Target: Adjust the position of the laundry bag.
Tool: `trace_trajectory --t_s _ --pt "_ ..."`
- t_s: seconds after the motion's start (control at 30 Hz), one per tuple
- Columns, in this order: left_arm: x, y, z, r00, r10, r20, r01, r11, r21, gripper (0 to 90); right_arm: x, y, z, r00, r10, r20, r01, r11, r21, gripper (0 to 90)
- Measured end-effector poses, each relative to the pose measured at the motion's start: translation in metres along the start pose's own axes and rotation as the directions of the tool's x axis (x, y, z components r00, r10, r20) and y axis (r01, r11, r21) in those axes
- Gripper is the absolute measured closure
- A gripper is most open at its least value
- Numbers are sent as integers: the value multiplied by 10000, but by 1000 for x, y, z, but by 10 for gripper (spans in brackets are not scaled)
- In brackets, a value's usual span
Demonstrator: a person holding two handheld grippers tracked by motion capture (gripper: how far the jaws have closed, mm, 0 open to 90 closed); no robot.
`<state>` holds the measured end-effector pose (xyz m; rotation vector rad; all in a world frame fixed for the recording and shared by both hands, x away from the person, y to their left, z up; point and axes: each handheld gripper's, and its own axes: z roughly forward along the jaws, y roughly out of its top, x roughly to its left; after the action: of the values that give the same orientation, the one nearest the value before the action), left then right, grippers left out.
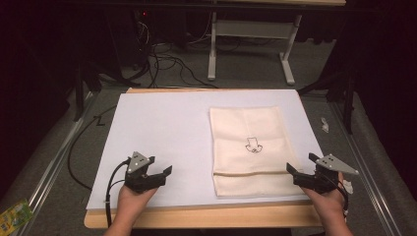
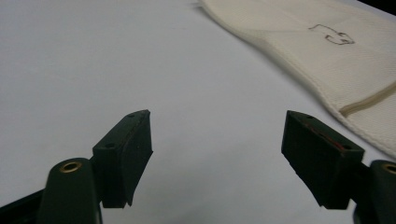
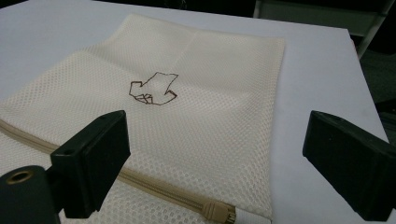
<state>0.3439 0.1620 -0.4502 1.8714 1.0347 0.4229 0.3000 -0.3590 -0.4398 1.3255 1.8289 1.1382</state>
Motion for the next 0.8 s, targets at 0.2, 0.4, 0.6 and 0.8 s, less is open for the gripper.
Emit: trace_trajectory --t_s 0.2,0.4,0.6,0.8 --pt "-24 9 27 9970 84 765 -109 9994 325 301 2 -1 0 9999 -110 -37 111 9999 29 82" --pt "-46 20 62 9929 159 1183 -230 9980 585 294 1 -1 -1 10000 -52 -37 53 10000 31 85" --pt "-75 41 124 9906 -184 1355 9 9918 1275 292 -1 -3 0 10000 46 -79 -46 10000 3 92" --pt "-88 50 154 9960 -223 870 48 9805 1962 384 -3 -2 -2 9999 83 -85 -83 9999 -86 96"
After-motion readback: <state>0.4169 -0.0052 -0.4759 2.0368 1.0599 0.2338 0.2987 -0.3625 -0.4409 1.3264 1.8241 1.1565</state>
